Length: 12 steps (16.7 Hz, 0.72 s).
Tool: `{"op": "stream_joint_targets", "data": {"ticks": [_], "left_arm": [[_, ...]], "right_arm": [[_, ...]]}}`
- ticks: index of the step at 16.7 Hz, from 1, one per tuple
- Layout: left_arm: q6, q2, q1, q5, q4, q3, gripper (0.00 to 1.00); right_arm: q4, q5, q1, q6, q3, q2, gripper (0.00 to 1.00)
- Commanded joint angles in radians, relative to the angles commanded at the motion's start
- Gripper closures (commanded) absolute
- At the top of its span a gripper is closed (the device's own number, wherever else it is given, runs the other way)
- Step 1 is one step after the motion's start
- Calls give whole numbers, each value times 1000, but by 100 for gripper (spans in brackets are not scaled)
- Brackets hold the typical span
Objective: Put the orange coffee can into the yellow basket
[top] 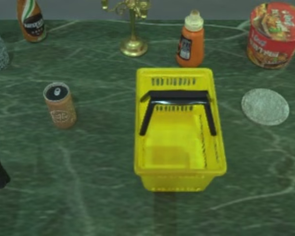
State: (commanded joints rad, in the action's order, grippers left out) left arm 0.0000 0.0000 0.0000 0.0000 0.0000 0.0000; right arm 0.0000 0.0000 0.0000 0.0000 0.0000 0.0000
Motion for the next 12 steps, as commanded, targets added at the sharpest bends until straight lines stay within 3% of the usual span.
{"op": "stream_joint_targets", "data": {"ticks": [6, 12], "left_arm": [[38, 104, -22, 9, -72, 102, 0], [174, 558, -75, 15, -346, 506, 0]], "right_arm": [[0, 0, 0, 0, 0, 0, 0], [0, 0, 0, 0, 0, 0, 0]]}}
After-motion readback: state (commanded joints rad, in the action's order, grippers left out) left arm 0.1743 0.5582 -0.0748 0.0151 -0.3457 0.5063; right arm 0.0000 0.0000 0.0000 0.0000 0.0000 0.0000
